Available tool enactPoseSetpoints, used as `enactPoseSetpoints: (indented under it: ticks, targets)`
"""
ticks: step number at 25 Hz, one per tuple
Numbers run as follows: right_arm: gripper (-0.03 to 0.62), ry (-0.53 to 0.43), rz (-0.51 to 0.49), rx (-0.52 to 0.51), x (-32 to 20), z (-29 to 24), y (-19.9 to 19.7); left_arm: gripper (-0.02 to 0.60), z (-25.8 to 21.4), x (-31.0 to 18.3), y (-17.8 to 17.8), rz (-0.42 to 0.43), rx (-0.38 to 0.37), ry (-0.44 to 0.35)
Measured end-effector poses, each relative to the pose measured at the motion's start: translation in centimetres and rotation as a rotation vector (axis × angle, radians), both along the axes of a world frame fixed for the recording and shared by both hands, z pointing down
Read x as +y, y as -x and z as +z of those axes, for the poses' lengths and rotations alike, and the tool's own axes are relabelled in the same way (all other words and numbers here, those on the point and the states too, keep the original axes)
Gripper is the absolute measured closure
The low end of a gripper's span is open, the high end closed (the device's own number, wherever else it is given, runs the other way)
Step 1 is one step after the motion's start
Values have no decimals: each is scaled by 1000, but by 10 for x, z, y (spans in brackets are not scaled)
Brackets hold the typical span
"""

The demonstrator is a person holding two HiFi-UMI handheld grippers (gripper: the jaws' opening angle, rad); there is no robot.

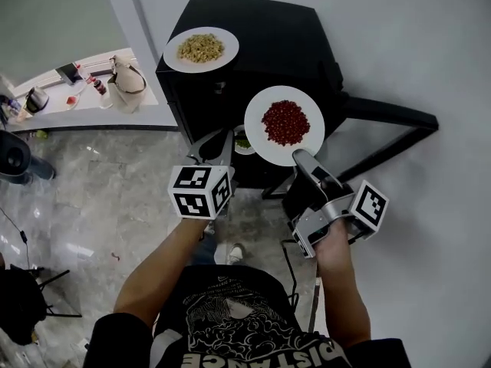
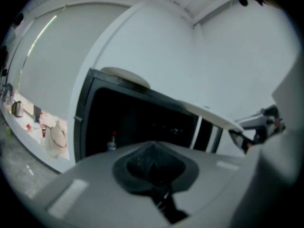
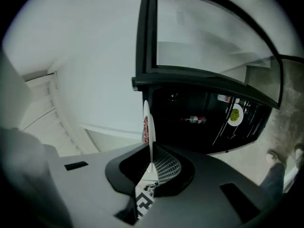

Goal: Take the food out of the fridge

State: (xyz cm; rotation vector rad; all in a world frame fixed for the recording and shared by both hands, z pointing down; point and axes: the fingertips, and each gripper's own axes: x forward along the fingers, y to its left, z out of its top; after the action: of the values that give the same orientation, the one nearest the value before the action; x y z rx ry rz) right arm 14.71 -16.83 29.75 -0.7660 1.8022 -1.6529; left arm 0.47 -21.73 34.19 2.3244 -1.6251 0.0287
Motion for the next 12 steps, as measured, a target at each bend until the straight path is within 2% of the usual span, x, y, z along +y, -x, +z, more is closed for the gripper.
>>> enactPoseSetpoints:
  ticks: [5, 12]
  targets:
    - [582, -57, -14, -35, -15, -42, 2, 578, -19, -4, -4, 7, 29, -28]
    - [582, -61, 14, 21, -58, -63, 8, 578, -40, -7, -16, 49, 26, -66]
